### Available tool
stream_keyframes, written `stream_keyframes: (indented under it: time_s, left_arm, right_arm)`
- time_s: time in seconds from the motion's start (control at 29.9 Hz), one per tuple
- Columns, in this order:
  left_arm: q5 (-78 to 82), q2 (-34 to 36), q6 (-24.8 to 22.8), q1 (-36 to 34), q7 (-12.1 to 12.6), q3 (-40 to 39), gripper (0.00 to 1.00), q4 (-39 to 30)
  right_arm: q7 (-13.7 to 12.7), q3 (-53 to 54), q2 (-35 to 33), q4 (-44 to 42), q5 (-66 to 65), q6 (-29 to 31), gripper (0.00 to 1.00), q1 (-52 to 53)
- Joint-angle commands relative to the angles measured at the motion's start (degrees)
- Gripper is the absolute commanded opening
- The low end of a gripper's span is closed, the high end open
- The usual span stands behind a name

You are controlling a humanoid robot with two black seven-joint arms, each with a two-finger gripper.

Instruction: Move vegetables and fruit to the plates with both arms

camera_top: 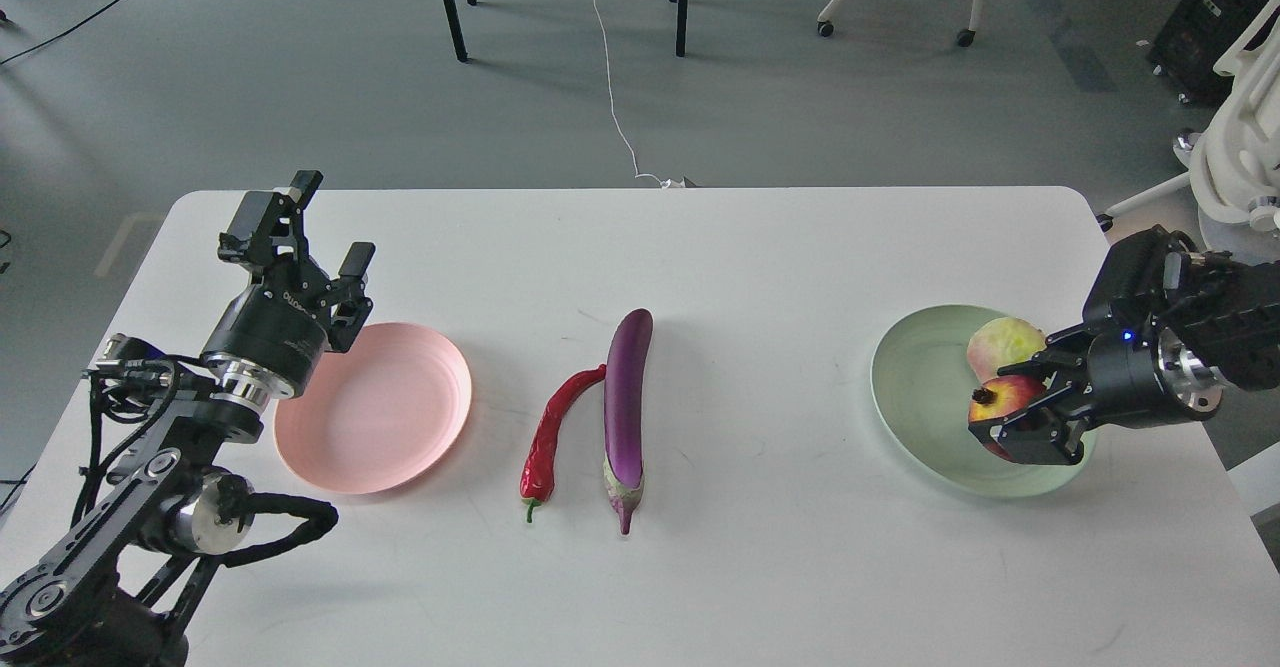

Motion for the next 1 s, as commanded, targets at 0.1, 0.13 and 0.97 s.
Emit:
stream_keyframes:
  time_s: [0.1, 0.13, 0.97]
  left_arm:
    - [0.01, 0.25, -0.14, -0.08, 0.03, 0.12, 0.98, -0.03]
    - [0.01, 0.17, -0.05, -0.08, 0.03, 0.12, 0.98, -0.03]
    - [0.10, 0.87, -0.22, -0.25, -10.77, -0.58, 0.98, -1.43]
  right_arm:
    - [0.01, 4.16, 0.24, -1.69, -0.05, -0.27, 0.71, -4.53]
    - [0.01, 4.60, 0.33, -1.79, -0.05, -0.27, 0.72, -5.06]
    - [0.01, 20.59, 3.13, -0.29, 65.46, -7.90, 0.94, -11.55]
